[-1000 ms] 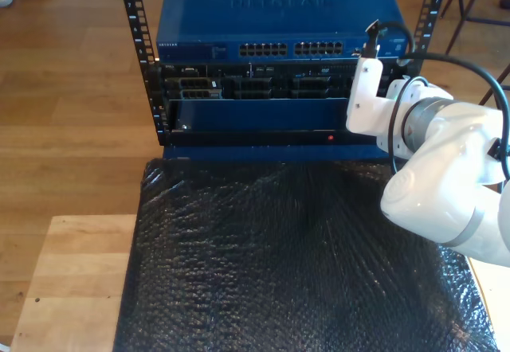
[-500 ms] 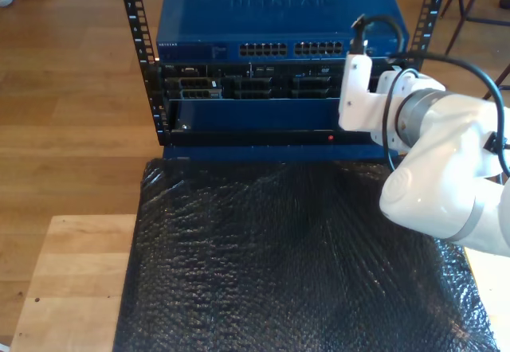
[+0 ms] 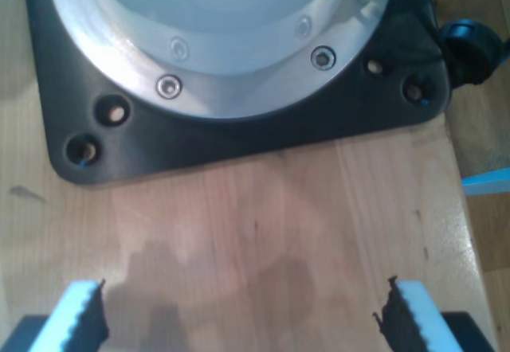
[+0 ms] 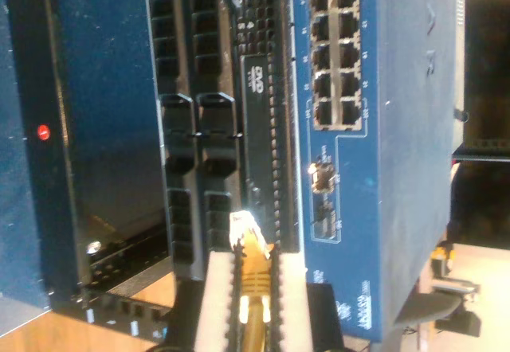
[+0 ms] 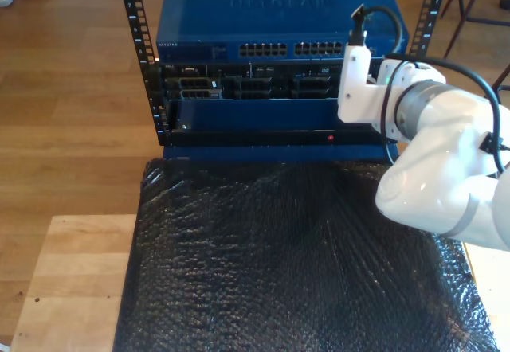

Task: Grab the cable and plug it in

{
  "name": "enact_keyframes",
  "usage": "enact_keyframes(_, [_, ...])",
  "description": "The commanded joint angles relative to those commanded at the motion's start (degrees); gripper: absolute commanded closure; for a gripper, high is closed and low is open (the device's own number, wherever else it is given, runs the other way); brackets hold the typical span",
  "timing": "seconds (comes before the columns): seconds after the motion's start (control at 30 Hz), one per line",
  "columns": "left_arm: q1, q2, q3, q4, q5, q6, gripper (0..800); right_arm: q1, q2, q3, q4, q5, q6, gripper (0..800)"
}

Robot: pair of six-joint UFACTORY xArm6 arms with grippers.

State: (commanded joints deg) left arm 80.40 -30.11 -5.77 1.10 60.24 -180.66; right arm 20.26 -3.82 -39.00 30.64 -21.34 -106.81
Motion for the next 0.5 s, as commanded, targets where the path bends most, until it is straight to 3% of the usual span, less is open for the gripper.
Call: enact_keyframes(0.5, [0.00,0.00,0.00,0.00,0.00,0.00,0,1.85,4.40,-0.18,-0.62,-12.31,0.35,800])
